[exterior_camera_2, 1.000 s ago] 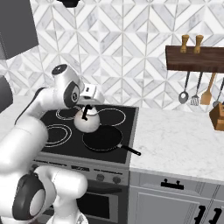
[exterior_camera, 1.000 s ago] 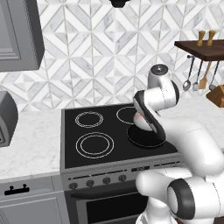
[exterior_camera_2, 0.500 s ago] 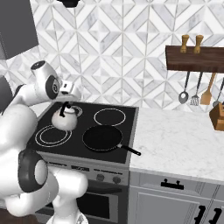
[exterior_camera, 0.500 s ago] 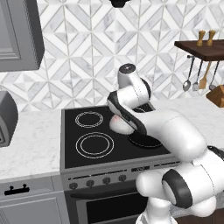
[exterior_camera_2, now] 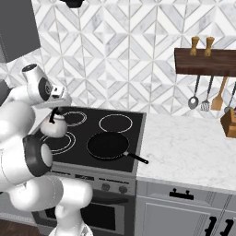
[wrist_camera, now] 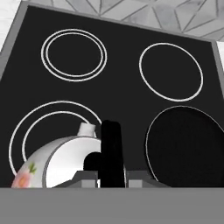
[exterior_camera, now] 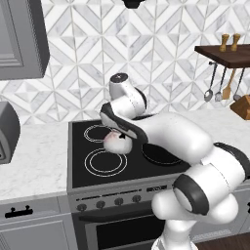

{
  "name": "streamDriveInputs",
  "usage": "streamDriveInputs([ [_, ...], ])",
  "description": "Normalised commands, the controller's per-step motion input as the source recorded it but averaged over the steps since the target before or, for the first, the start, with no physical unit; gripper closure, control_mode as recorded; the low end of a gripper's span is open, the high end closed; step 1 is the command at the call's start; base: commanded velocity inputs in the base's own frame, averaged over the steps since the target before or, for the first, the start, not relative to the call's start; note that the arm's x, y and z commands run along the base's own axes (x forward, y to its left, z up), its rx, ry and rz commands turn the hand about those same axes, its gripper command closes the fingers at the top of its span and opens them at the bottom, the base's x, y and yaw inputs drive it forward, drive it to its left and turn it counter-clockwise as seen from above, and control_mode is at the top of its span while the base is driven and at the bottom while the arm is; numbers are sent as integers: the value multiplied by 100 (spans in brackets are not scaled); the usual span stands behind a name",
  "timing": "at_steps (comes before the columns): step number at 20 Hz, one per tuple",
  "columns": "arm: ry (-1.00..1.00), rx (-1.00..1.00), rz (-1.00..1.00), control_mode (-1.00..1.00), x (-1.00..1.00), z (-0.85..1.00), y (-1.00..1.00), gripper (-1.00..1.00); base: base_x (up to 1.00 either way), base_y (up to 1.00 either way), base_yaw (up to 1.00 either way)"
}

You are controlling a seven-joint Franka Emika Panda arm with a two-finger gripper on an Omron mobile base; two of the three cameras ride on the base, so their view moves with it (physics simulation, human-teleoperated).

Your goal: Pick the kettle from the counter and place it on a stove burner. Then turn the burner on.

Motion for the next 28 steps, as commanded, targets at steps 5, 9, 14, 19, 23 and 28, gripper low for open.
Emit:
streamDriveInputs([
  [5, 0, 0, 0, -100, 25, -63, 17, 100, 0, 0, 0],
  [9, 0, 0, 1, -100, 27, -78, 17, 100, 0, 0, 0],
  [14, 0, 0, 0, -100, 13, -56, 15, 100, 0, 0, 0],
  [19, 0, 0, 0, -100, 0, -20, 6, 100, 0, 0, 0],
  [23, -4, -1, 0, -100, 0, -11, 1, 100, 0, 0, 0],
  [28, -9, -3, 0, -100, 0, 1, 3, 100, 0, 0, 0],
])
